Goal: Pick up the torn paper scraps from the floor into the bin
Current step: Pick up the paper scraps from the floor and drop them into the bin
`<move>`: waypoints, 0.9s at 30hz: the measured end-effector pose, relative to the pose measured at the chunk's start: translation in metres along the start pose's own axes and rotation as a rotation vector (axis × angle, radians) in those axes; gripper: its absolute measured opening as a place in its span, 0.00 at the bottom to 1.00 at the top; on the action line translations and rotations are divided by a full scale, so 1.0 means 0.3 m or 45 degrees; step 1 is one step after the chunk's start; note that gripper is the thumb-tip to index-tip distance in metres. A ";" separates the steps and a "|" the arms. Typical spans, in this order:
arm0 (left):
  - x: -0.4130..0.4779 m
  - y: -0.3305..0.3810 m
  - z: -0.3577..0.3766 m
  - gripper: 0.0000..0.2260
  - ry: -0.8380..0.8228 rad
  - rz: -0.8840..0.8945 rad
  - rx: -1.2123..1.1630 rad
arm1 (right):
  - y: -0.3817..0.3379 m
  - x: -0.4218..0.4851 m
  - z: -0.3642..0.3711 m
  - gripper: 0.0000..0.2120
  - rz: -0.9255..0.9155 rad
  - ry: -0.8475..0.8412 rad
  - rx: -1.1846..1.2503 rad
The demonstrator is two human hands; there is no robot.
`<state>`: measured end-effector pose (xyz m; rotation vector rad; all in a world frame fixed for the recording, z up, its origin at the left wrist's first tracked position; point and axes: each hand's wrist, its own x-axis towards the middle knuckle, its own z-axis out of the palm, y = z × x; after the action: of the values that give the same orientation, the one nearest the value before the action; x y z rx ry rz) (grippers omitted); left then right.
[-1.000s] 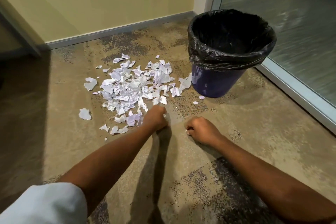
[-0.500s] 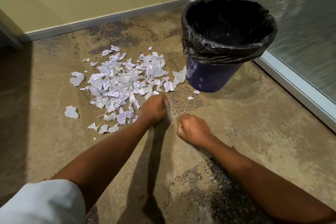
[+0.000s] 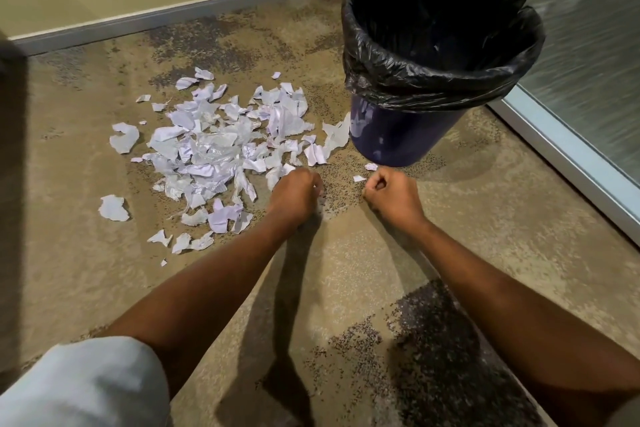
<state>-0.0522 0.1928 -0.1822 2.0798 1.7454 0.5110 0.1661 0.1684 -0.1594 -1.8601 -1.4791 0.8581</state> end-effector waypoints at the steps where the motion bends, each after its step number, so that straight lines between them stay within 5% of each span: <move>1: 0.004 -0.004 0.000 0.06 -0.017 0.002 0.003 | -0.003 0.025 -0.001 0.09 -0.038 0.010 -0.043; 9: 0.035 0.010 0.006 0.04 -0.110 -0.013 0.135 | -0.055 0.164 0.035 0.18 -0.042 -0.079 -0.494; 19: 0.119 0.052 -0.046 0.10 0.009 -0.227 -0.117 | -0.057 0.127 0.066 0.06 -0.230 -0.050 -0.698; 27: 0.212 0.051 -0.076 0.14 0.106 -0.139 -0.065 | -0.034 0.134 0.063 0.08 -0.162 -0.077 -0.545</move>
<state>-0.0402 0.2542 -0.1527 1.9416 1.8605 0.6108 0.1521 0.2109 -0.1676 -2.0202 -1.9133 0.5717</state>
